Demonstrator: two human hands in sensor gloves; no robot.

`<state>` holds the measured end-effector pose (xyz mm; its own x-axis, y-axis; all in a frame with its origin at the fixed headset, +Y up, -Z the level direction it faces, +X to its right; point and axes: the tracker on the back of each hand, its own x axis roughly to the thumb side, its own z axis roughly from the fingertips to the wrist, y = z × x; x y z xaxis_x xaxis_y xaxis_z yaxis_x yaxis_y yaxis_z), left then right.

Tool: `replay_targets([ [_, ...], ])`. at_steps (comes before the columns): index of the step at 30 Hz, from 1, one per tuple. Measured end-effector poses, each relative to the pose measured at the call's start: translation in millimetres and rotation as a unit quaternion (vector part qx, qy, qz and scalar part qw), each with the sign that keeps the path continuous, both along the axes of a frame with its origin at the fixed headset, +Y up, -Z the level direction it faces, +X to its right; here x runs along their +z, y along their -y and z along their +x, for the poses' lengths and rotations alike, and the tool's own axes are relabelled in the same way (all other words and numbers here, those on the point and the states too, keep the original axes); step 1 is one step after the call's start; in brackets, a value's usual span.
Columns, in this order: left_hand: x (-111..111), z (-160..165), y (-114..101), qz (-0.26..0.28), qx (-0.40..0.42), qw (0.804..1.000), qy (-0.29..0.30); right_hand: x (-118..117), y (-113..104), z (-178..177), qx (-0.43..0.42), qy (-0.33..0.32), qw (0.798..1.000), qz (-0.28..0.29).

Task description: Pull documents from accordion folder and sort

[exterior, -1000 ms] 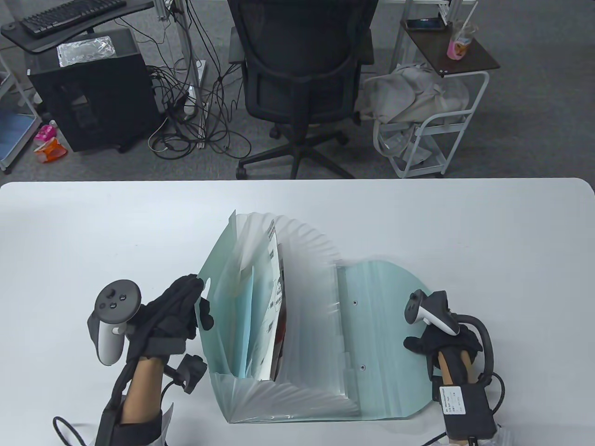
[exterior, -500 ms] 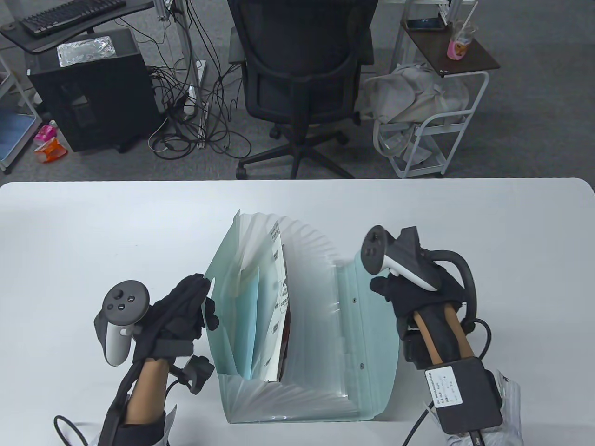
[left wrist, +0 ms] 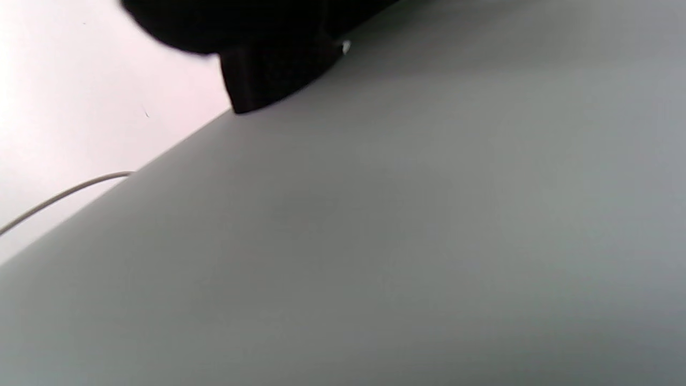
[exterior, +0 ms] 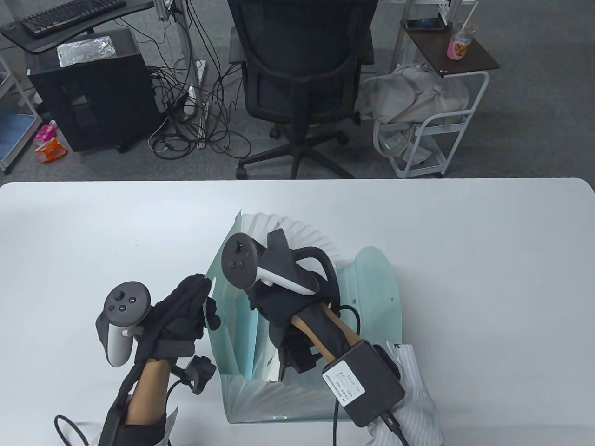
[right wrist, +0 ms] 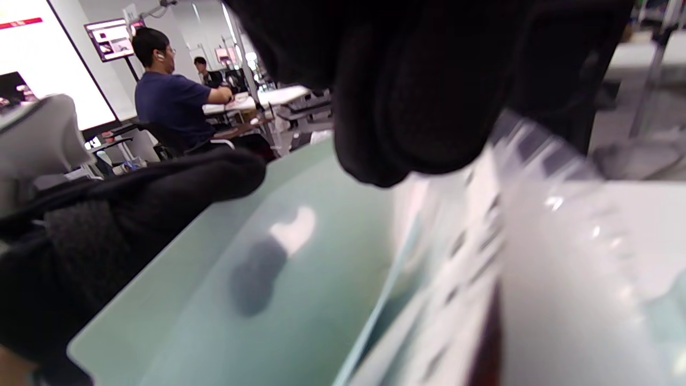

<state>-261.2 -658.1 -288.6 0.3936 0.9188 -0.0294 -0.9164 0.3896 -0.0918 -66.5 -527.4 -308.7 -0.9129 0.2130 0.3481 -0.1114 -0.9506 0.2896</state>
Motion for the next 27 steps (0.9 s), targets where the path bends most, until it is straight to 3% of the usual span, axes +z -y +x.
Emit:
replay_targets([
  [4, 1.2, -0.3, 0.6, 0.001, 0.003, 1.0, -0.004, -17.3, 24.7, -11.6, 0.011, 0.036, 0.999, -0.034],
  [8, 1.0, 0.2, 0.3, 0.0, 0.002, 1.0, -0.002, -31.5, 49.7, -17.2, 0.089, 0.056, 0.992, -0.064],
  [11, 0.8, -0.6, 0.4, 0.001, -0.002, 1.0, -0.003, -38.6, 62.8, -18.7, 0.146, 0.057, 0.984, -0.083],
  [20, 1.2, -1.1, 0.4, 0.001, 0.002, 1.0, -0.004, -42.1, 101.4, -29.3, 0.172, 0.009, 0.967, -0.19],
  [24, 1.1, -1.3, 0.6, 0.001, 0.002, 1.0, -0.004, -42.6, 105.8, -33.2, 0.18, 0.003, 0.966, -0.188],
  [27, 0.9, -1.5, 0.7, 0.0, 0.004, 1.0, -0.003, -42.0, 98.1, -32.7, 0.186, 0.003, 0.972, -0.145],
])
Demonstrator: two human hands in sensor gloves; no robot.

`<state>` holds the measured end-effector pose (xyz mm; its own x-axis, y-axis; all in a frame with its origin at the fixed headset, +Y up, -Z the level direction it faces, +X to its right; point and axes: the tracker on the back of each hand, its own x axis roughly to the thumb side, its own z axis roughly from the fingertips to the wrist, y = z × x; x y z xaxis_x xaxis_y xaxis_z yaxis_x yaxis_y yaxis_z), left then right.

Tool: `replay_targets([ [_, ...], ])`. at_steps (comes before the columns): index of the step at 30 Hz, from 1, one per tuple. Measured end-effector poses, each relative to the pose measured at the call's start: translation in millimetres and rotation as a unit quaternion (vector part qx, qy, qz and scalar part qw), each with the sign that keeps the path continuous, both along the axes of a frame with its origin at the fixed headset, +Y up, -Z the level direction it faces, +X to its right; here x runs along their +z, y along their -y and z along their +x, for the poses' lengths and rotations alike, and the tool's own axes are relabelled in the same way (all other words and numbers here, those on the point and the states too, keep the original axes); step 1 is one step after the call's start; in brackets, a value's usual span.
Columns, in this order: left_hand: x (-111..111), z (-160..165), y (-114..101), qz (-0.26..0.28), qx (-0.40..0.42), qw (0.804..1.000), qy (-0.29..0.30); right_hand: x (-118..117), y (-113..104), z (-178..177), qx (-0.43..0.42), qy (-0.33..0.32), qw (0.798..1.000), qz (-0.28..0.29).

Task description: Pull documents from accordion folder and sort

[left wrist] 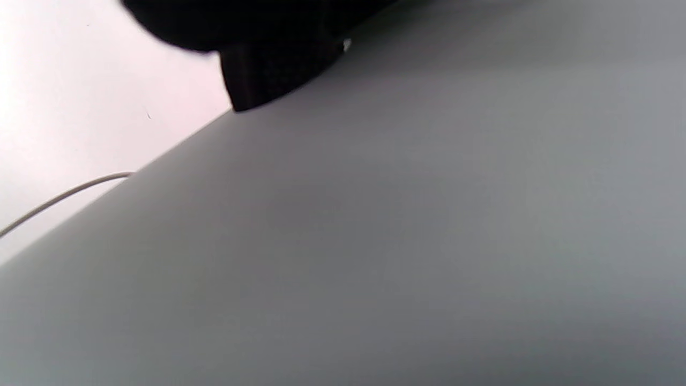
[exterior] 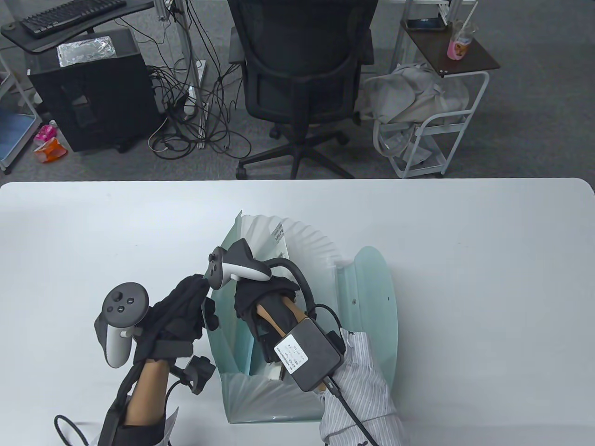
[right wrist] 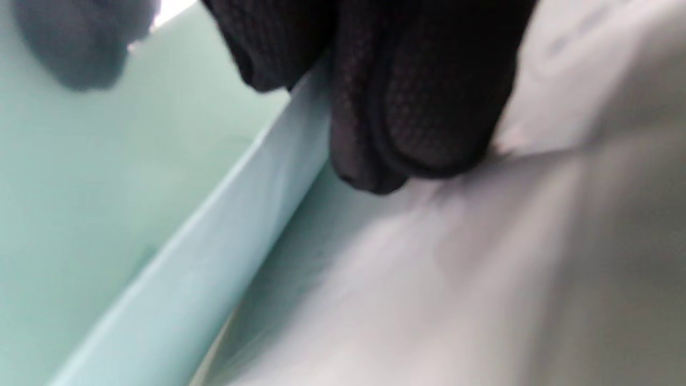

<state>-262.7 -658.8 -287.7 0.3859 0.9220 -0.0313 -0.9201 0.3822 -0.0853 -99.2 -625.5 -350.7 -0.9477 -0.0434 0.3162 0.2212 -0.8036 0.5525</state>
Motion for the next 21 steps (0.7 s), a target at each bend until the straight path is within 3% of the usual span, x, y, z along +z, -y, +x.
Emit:
replay_targets([
  [7, -0.2, 0.3, 0.2, 0.0, 0.0, 1.0, 0.002, 12.5, -35.8, 14.3, -0.014, 0.001, 0.994, 0.108],
  [13, -0.9, 0.5, 0.3, -0.002, -0.001, 1.0, 0.005, 32.8, -90.1, 46.1, -0.063, 0.006, 0.964, 0.257],
  [16, -1.0, 0.7, 0.7, -0.001, -0.003, 1.0, 0.003, 43.1, -118.0, 71.0, -0.1, 0.025, 0.945, 0.309],
  [21, -1.5, 1.9, 1.1, 0.0, -0.005, 1.0, 0.004, 59.3, -155.1, 120.8, -0.149, 0.069, 0.88, 0.445],
])
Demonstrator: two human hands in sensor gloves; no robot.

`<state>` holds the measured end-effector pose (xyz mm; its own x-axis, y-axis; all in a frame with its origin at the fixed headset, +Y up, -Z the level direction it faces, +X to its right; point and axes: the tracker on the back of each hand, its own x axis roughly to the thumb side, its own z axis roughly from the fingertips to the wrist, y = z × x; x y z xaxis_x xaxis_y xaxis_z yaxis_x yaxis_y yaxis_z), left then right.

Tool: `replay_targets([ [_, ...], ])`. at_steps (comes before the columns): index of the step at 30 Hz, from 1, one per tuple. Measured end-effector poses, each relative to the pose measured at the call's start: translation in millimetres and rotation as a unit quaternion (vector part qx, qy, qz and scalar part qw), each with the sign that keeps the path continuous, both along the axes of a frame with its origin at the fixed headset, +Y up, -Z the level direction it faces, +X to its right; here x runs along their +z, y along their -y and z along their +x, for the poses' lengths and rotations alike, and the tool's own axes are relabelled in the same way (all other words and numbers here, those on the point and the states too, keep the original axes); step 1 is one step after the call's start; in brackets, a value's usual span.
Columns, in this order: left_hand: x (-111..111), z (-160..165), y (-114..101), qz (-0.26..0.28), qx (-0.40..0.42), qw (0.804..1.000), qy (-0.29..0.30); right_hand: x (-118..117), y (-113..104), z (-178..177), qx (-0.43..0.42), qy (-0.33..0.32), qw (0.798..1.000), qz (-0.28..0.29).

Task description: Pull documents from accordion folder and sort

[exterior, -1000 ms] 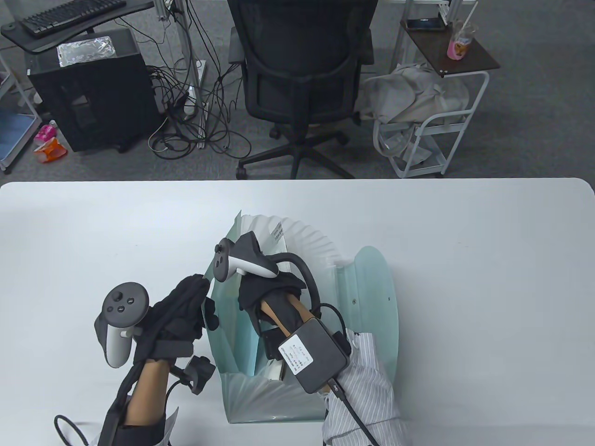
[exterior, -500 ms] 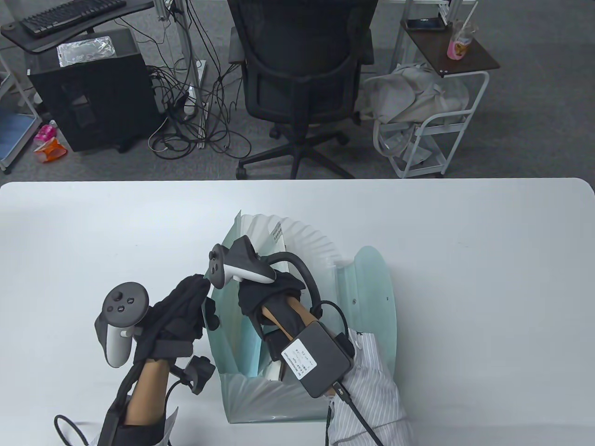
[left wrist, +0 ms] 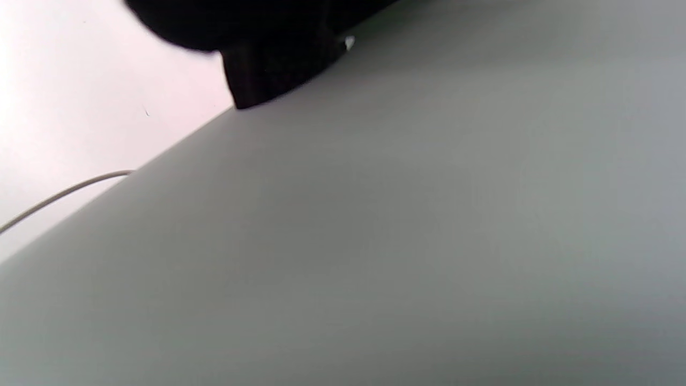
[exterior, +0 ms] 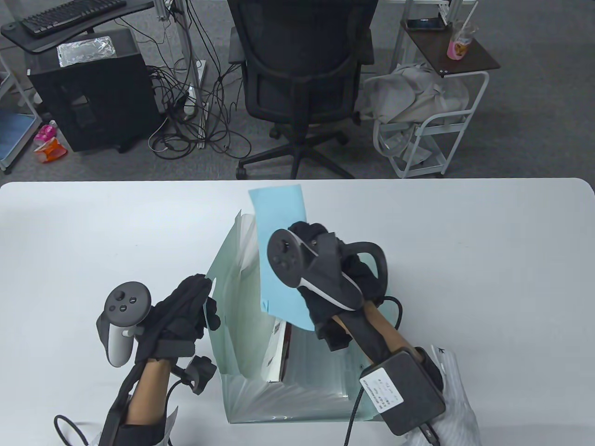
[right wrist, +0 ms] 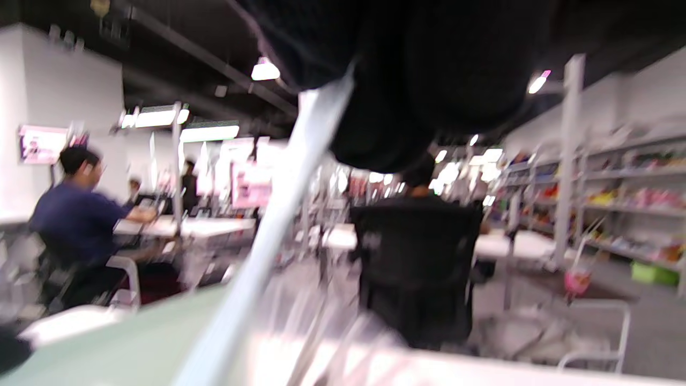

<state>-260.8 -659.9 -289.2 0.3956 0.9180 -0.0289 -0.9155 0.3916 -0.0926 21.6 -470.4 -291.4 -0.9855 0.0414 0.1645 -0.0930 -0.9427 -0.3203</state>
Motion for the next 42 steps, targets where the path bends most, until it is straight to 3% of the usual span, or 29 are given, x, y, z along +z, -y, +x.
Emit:
replay_targets([
  [3, -0.2, 0.6, 0.2, 0.0, -0.001, 1.0, 0.001, 7.8, -17.2, 36.0, -0.028, 0.048, 0.996, 0.068],
  [8, -0.1, 0.5, 0.6, 0.0, -0.001, 1.0, 0.0, 8.9, -25.9, 88.8, -0.042, 0.126, 0.984, 0.117],
  [11, -0.7, 0.0, 0.4, 0.0, -0.001, 1.0, 0.003, 4.2, -20.8, 124.1, -0.026, 0.183, 0.974, 0.133],
  [15, -0.6, -0.5, 0.3, -0.001, 0.0, 1.0, 0.003, -6.8, -0.6, 160.3, 0.008, 0.23, 0.967, 0.113],
  [20, -0.6, -0.2, 0.2, 0.0, -0.003, 1.0, 0.003, -29.0, 46.6, 195.3, 0.05, 0.251, 0.965, 0.054],
  [23, -0.6, -0.5, 0.5, -0.001, -0.001, 1.0, 0.002, -45.8, 86.9, 211.8, 0.054, 0.24, 0.969, 0.005],
  [26, -0.5, -0.8, 0.3, -0.002, 0.0, 1.0, 0.002, -63.9, 136.0, 226.6, 0.026, 0.221, 0.972, -0.077],
  [32, -0.4, -1.3, 0.2, -0.004, 0.002, 1.0, 0.003, -90.9, 226.2, 241.2, 0.027, 0.211, 0.95, -0.23],
  [37, -0.4, -1.3, 0.1, -0.004, 0.003, 1.0, 0.004, -99.9, 267.5, 234.8, 0.01, 0.203, 0.942, -0.267],
  [42, -0.3, -1.4, 0.2, -0.003, 0.004, 1.0, 0.004, -105.3, 289.3, 223.1, -0.003, 0.193, 0.938, -0.288],
])
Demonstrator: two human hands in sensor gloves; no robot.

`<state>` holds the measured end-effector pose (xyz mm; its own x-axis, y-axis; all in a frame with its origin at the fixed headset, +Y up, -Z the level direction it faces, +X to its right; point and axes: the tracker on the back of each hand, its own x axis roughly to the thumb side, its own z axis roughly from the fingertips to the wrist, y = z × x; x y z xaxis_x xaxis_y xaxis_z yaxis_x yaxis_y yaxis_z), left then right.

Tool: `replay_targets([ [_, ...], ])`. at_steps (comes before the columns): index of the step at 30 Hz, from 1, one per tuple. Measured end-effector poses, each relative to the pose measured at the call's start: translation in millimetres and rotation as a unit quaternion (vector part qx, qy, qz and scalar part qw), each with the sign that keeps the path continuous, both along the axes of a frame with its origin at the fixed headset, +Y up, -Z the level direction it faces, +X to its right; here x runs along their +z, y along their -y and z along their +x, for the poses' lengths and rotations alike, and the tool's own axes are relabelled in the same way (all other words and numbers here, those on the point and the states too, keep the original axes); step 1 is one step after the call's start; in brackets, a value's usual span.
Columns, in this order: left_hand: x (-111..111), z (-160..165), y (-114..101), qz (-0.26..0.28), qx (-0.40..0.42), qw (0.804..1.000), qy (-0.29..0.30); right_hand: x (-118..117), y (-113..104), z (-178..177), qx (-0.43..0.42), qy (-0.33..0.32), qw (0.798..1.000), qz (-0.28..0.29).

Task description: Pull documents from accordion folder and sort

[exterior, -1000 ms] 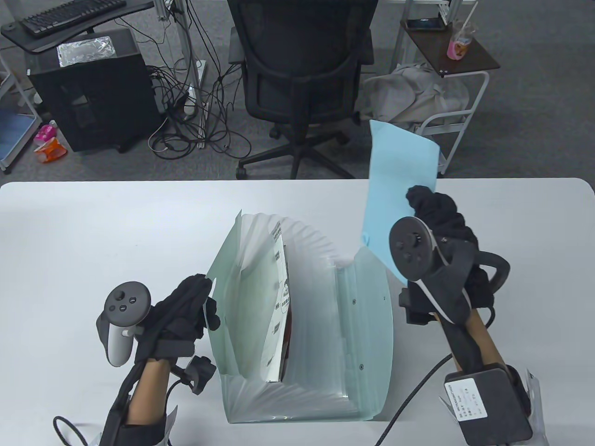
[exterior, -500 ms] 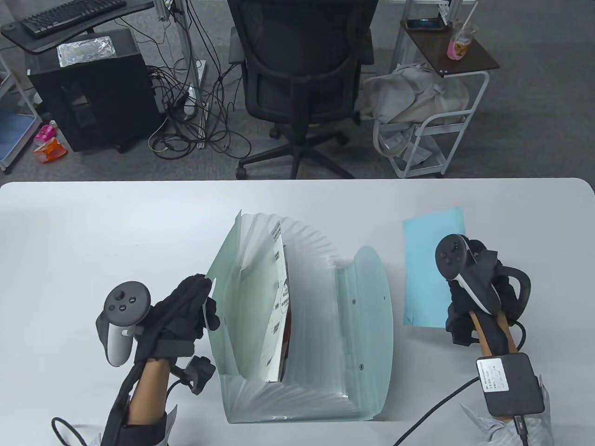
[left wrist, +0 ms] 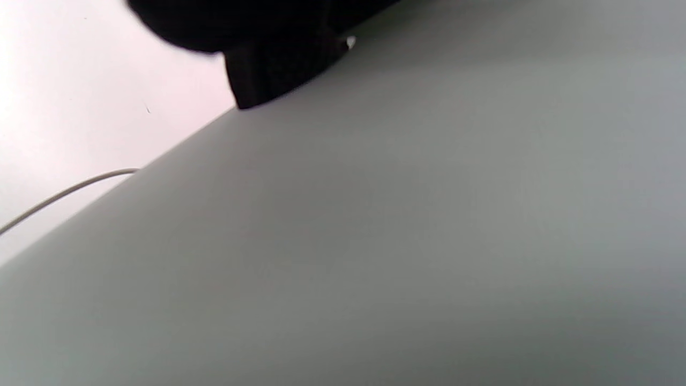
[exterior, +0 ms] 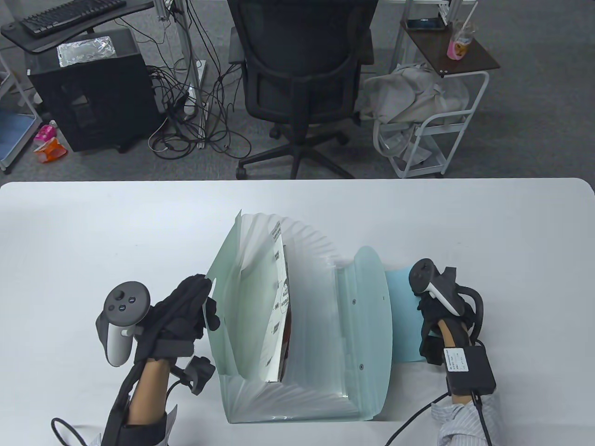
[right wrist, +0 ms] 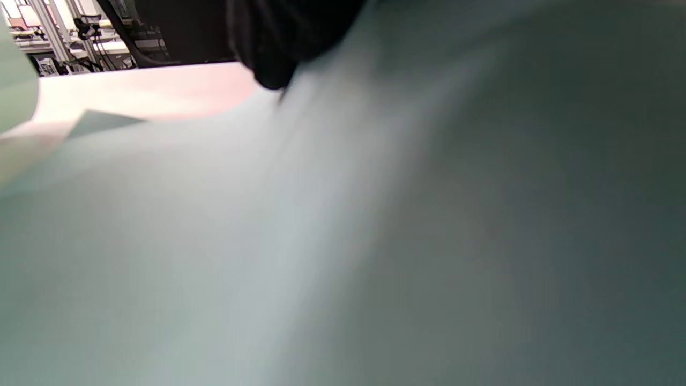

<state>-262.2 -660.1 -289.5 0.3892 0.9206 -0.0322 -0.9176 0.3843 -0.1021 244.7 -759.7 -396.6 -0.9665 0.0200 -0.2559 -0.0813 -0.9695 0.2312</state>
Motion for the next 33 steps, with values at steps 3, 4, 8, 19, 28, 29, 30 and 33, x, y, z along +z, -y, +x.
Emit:
replay_targets([
  [3, 0.0, -0.1, 0.1, 0.0, 0.001, 1.0, 0.0, -0.8, 4.7, -1.2, -0.003, 0.004, 1.0, -0.011],
  [4, -0.1, -0.1, 0.1, 0.0, 0.002, 1.0, 0.0, -0.5, 6.0, -1.1, -0.003, 0.001, 0.999, -0.032],
  [8, -0.1, 0.3, 0.1, 0.0, 0.001, 1.0, 0.001, 1.2, -1.8, 1.2, -0.003, 0.002, 0.999, -0.035],
  [19, -0.2, 0.9, 0.7, 0.001, 0.004, 1.0, 0.001, 17.9, -85.8, -12.8, 0.065, -0.011, 0.998, 0.018],
  [28, 0.1, 1.6, 1.1, 0.003, 0.005, 1.0, 0.002, 47.0, -180.0, -70.2, 0.081, -0.042, 0.991, 0.102],
  [29, 0.1, 1.8, 1.3, 0.003, 0.005, 1.0, 0.002, 51.2, -188.4, -81.2, 0.073, -0.05, 0.989, 0.114],
  [30, 0.1, 2.0, 1.3, 0.003, 0.005, 1.0, 0.002, 55.2, -195.3, -93.1, 0.062, -0.062, 0.988, 0.124],
  [33, 0.0, 2.2, 1.4, 0.004, 0.004, 1.0, 0.003, 63.3, -205.4, -121.5, 0.032, -0.088, 0.987, 0.134],
])
